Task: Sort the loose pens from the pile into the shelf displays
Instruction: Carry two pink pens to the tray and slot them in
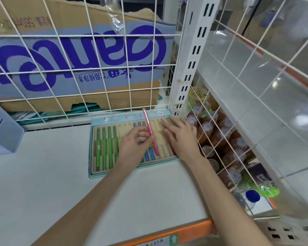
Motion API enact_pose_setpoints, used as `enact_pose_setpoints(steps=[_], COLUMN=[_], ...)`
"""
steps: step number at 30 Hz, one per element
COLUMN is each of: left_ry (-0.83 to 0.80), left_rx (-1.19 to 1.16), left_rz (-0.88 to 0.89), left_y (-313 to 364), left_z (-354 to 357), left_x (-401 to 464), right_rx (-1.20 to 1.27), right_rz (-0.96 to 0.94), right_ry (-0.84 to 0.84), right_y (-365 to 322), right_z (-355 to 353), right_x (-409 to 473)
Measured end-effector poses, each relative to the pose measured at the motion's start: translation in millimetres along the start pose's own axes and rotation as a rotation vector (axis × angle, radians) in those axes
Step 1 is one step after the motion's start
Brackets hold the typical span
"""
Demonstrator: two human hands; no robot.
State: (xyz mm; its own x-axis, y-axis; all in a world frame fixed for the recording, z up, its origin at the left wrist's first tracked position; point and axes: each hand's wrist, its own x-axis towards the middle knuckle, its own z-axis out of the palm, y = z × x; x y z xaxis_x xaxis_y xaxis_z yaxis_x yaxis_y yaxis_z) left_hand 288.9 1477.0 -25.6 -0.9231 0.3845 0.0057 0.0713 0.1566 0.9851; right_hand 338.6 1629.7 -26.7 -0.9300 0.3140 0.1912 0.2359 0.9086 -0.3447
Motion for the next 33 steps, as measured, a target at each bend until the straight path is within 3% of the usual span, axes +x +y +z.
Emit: enact_pose_setpoints(steps=[23, 29, 33], left_ry=[-0.012, -0.024, -0.044], left_rx=[0.060, 0.068, 0.061], left_rz=[0.004, 0.019, 0.029], left_y=[4.7, 4.7, 6.3], left_z=[1.0, 0.4, 0.9], left_x=[-4.0, -4.6, -6.2], right_rx=[-0.043, 0.288, 0.641], right_rz=[0.035, 0.030, 0.020], right_ry=[0.025, 0.107, -0.029], right_y=[-0.7, -0.7, -16.2], right_z=[1.8, -9.6, -29.9], right_x=[-0.7, 5.7, 13.4])
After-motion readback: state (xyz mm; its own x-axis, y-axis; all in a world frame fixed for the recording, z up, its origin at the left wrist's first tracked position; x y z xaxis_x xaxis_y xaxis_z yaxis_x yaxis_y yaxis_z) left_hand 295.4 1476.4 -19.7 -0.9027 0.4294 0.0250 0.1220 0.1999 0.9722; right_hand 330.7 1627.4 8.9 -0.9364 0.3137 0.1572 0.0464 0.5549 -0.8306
